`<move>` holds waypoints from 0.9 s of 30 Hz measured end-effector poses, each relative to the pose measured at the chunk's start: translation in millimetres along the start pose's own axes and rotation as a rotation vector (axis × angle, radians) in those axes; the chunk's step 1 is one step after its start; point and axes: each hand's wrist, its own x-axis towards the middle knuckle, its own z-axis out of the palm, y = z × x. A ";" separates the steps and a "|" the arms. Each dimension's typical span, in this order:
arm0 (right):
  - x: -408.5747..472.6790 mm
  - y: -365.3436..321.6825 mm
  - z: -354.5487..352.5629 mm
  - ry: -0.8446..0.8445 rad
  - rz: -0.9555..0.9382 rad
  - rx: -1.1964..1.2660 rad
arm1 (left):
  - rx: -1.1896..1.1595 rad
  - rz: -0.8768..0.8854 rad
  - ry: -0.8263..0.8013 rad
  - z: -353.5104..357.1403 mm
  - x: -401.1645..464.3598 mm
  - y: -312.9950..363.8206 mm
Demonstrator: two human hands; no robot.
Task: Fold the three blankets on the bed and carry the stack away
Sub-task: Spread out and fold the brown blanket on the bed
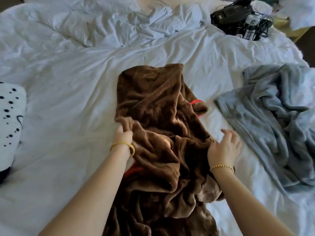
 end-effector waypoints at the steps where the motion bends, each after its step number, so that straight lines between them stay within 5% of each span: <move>1: 7.3 -15.7 -0.7 -0.007 -0.082 0.050 | 0.123 0.128 0.022 8.6 -4.4 16.9; 3: 24.5 -48.6 -2.9 -0.146 -0.155 0.265 | 0.366 0.468 -0.087 32.2 -27.5 53.6; 5: 44.2 -77.5 -8.8 -0.306 -0.130 0.494 | 0.609 0.624 -0.441 63.0 -59.7 73.7; 8: 73.3 -91.7 -8.5 -0.451 -0.091 0.465 | 1.133 0.489 -1.027 94.8 -100.4 50.6; 11: 84.8 -82.1 14.3 -0.532 -0.123 0.095 | 1.182 0.402 -1.312 102.3 -88.4 18.6; 13: 89.3 -68.7 33.9 -0.467 -0.110 -0.011 | 0.790 0.255 -1.121 95.5 -59.7 22.4; 15: 95.4 -55.6 48.6 -0.420 -0.037 0.052 | 0.395 0.193 -0.583 82.1 -20.8 34.5; 17: 100.0 -45.5 62.3 -0.451 0.026 0.136 | 0.450 0.277 -0.005 65.4 26.7 40.5; 18: 100.5 -42.8 69.8 -0.502 0.048 0.158 | 0.515 0.226 0.132 57.5 42.0 40.2; 22: 102.5 -44.0 94.8 -0.660 0.170 0.262 | 0.189 -0.169 -0.141 57.9 70.4 21.9; 25: 108.7 -53.4 101.8 -0.695 0.151 0.344 | 0.103 -0.154 -0.298 75.7 69.1 19.8; 27: 105.4 -70.7 100.4 -0.703 0.043 0.382 | 0.253 -0.010 -0.254 90.1 67.6 37.3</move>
